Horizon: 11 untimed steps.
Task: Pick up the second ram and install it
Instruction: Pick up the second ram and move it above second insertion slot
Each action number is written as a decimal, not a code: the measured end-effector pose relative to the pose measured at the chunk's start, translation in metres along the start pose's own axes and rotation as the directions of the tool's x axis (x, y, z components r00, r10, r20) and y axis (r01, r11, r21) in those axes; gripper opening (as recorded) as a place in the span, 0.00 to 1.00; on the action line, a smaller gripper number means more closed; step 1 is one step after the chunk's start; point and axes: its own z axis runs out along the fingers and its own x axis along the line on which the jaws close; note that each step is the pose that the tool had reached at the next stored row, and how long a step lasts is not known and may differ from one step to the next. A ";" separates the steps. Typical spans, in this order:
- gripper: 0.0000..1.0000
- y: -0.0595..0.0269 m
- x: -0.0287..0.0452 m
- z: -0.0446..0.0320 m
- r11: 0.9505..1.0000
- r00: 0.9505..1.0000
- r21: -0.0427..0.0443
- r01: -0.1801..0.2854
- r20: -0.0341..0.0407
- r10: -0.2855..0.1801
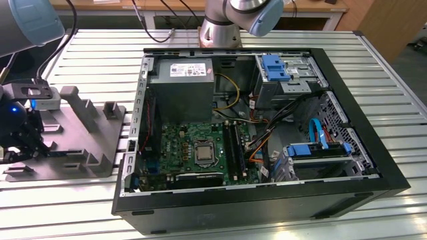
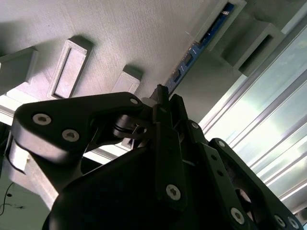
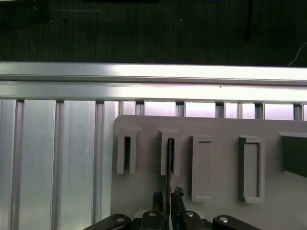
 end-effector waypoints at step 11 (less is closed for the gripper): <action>0.21 0.0000 -0.0012 0.0003 1.000 1.000 0.000 0.000 0.000 0.000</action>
